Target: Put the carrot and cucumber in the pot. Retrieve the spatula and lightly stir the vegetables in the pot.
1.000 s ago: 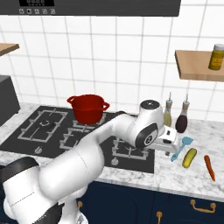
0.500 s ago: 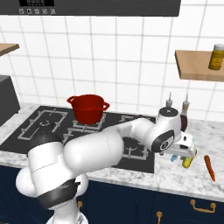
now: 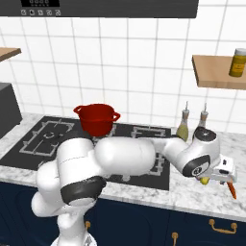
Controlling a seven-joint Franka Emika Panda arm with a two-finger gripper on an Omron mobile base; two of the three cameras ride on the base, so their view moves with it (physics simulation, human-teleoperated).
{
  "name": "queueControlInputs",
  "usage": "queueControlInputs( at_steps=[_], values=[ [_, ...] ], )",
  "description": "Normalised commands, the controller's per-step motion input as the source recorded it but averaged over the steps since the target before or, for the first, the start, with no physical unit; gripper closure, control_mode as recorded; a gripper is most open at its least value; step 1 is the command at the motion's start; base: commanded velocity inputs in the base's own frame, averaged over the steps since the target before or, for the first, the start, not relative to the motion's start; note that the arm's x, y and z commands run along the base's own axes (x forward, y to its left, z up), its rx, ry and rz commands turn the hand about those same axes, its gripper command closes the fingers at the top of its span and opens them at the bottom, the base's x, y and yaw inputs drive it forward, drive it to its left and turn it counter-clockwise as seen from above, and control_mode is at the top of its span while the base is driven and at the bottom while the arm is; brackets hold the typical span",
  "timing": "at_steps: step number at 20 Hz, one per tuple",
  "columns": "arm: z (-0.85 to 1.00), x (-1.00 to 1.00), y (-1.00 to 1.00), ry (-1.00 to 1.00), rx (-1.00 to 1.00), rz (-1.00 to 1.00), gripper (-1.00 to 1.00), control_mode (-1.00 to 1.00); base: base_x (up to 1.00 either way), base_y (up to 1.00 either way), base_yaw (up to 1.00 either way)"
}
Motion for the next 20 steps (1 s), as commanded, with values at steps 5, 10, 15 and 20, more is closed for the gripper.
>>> queueControlInputs(
  at_steps=[5,10,15,20],
  values=[
    [-0.02,0.00,-0.63,0.00,0.05,0.00,-1.00,-1.00,0.00,0.00,0.00],
    [-0.07,0.01,-0.17,0.00,0.01,0.00,-1.00,-1.00,0.00,0.00,0.00],
    [-0.41,0.00,0.02,-0.02,0.00,0.01,-1.00,-1.00,0.00,0.00,0.00],
    [-0.38,0.00,0.05,-0.17,-0.01,0.08,-1.00,-1.00,0.00,0.00,0.00]
  ],
)
